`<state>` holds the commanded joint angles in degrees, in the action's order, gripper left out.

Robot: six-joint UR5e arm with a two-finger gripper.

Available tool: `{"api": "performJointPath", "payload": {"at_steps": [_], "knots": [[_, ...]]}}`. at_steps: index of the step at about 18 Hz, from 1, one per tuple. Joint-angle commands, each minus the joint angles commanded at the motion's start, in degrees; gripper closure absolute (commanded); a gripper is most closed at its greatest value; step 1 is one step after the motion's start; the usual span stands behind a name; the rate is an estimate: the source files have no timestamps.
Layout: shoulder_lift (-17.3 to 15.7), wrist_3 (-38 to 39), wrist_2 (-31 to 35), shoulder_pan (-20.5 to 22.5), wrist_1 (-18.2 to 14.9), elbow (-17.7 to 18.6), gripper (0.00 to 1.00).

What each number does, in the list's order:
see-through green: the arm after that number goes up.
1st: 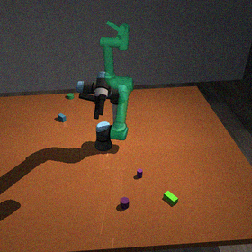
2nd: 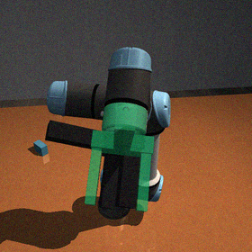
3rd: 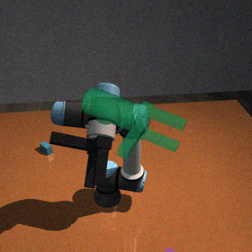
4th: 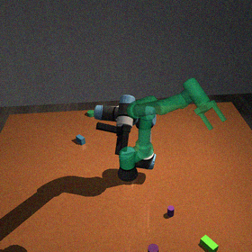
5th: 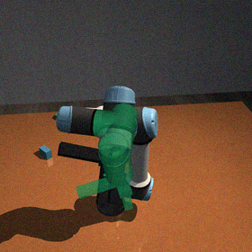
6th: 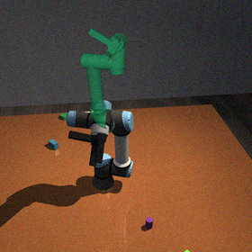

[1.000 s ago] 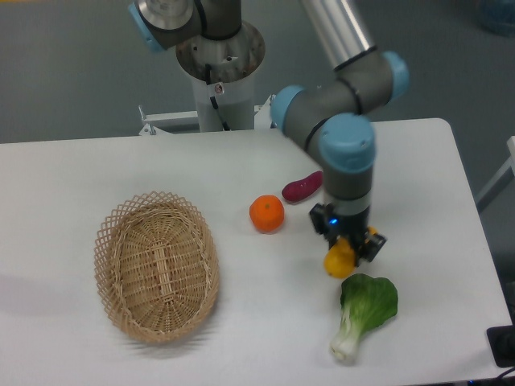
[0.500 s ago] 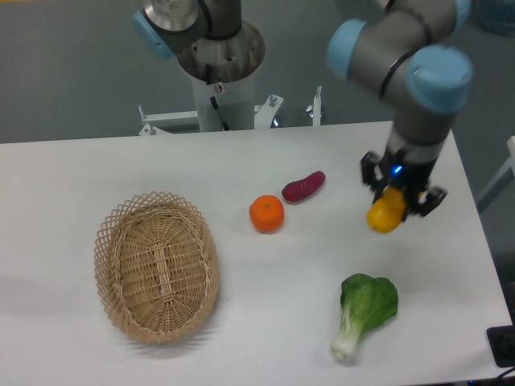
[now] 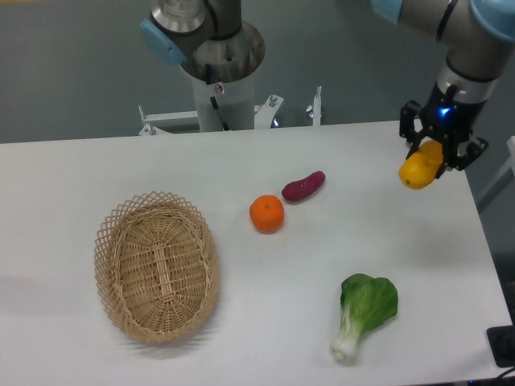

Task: Pick up the mango from the table
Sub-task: 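Lift the held mango up and away from the table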

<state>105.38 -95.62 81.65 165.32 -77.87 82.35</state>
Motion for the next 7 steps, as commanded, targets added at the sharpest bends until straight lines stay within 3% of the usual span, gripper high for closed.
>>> {"api": "performJointPath", "payload": {"at_steps": [7], "knots": [[-0.09,0.0,-0.18,0.0,0.0,-0.18,0.47]]}}
